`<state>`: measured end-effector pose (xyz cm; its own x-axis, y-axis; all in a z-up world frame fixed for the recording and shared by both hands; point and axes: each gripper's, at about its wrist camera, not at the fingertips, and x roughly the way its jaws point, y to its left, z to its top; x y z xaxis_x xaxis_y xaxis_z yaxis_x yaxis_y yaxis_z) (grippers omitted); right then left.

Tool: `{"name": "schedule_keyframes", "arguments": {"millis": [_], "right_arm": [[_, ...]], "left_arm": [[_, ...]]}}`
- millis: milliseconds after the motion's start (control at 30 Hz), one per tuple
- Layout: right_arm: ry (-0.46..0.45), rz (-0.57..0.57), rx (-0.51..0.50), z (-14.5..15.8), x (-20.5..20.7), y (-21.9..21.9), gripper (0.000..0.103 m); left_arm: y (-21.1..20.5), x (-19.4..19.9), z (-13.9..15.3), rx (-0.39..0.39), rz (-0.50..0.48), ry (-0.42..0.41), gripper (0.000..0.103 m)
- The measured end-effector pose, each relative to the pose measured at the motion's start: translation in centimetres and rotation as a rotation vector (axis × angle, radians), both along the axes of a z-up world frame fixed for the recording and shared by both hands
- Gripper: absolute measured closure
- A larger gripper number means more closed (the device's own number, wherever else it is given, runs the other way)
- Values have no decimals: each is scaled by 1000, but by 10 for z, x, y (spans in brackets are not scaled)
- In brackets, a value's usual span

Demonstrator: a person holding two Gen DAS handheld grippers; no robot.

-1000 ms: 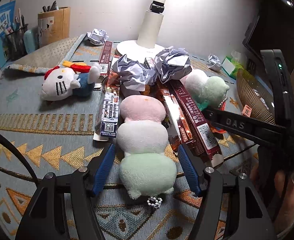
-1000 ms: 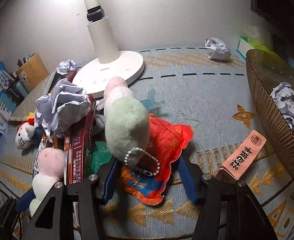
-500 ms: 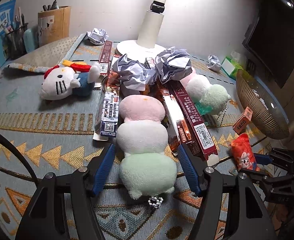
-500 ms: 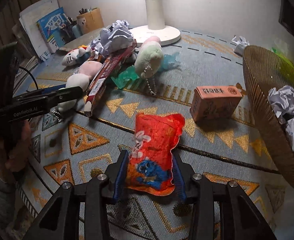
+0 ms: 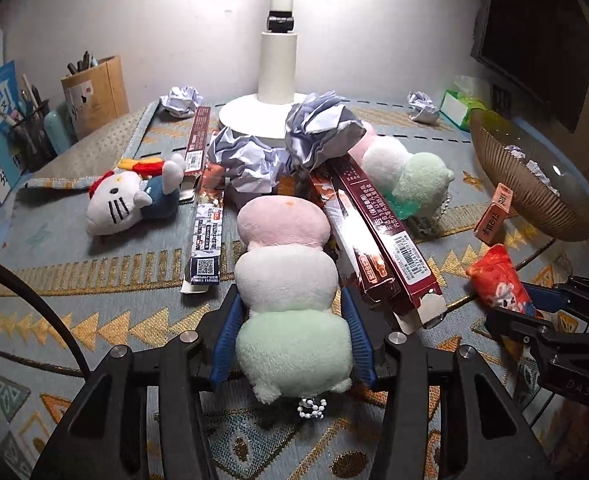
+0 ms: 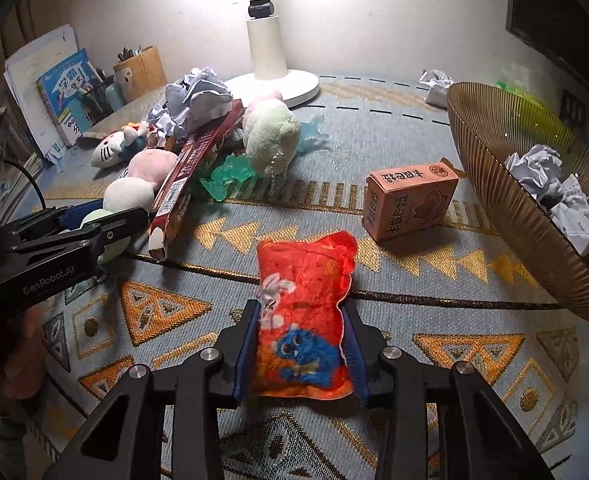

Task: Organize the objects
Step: 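Carry the plush and red bag over the amber bowl and open both tools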

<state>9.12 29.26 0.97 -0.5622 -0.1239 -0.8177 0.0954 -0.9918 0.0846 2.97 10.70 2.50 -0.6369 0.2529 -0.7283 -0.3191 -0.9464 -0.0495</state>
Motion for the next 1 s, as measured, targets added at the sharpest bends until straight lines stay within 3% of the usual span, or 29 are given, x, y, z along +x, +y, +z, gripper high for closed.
{"name": "schedule_keyframes", "arguments": {"millis": [67, 233, 333, 433, 633, 833, 867, 1000], "right_arm": [[-11, 4, -57, 3, 9, 7, 67], [4, 28, -216, 5, 41, 14, 67], [12, 22, -237, 6, 57, 16, 67], [26, 21, -248, 12, 71, 19, 67], [120, -20, -196, 46, 98, 41, 67], [265, -198, -104, 95, 110, 100, 67], [278, -232, -110, 102, 110, 114, 67], [236, -330, -293, 112, 96, 177, 67]], "left_arm": [[-1, 15, 4, -14, -9, 12, 59], [-16, 60, 19, 32, 2, 35, 59], [-23, 74, 31, 92, 0, 29, 59], [-12, 85, 43, 88, -17, 65, 59], [36, 89, 73, 102, -123, 122, 59], [104, 70, 108, 155, -255, 170, 59], [115, 65, 113, 167, -273, 178, 59], [161, 43, 121, 202, -347, 187, 59]]}}
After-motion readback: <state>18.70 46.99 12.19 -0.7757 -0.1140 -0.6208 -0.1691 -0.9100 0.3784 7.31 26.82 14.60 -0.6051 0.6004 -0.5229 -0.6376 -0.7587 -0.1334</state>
